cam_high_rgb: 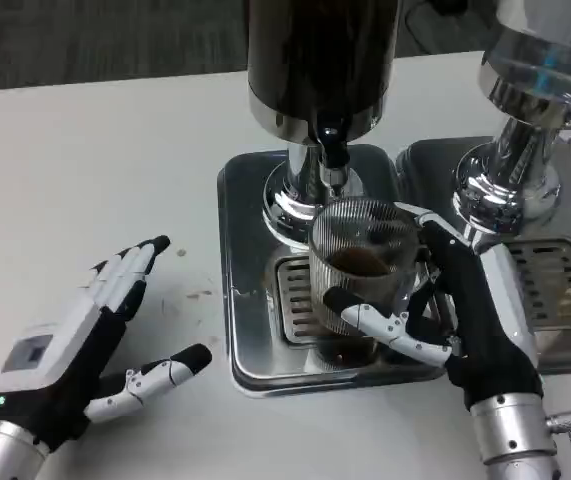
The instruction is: Grasp the cup under the faucet to collect the drink, then remove the cup.
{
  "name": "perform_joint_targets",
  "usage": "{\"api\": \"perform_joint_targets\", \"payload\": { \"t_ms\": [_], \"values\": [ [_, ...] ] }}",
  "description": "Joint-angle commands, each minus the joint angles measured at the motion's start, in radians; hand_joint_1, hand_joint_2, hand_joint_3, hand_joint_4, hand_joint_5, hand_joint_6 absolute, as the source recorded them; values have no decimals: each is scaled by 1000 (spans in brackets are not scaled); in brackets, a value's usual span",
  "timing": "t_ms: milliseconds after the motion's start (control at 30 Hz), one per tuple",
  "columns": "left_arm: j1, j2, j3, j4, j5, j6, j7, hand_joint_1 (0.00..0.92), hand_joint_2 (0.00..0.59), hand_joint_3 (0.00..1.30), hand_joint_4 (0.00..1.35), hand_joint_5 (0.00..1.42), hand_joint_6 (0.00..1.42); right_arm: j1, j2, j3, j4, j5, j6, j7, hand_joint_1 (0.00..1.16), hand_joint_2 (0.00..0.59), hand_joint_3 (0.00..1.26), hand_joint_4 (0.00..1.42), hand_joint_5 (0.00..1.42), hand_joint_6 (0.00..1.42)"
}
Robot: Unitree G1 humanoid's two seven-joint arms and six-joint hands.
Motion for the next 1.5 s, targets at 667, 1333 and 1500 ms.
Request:
{"api": "perform_joint_targets", "payload": {
  "t_ms": [667, 1333, 1500],
  "values": [
    [13, 53, -6, -85, 7, 46, -97, 0, 112, 0, 0, 0, 0, 166, -13, 16, -258, -1, -33, 94, 905, 177, 515, 619, 845, 1120],
    [167, 69, 30, -334, 37, 146, -125, 0, 136, 0, 0, 0, 0, 286, -44, 35, -434, 5, -38, 156, 902, 184, 528, 636, 854, 1124],
    [209, 55, 39, -379, 46, 166, -127, 0, 137, 0, 0, 0, 0, 292, -43, 35, -443, 8, -37, 164, 900, 185, 530, 636, 854, 1124]
  ]
}}
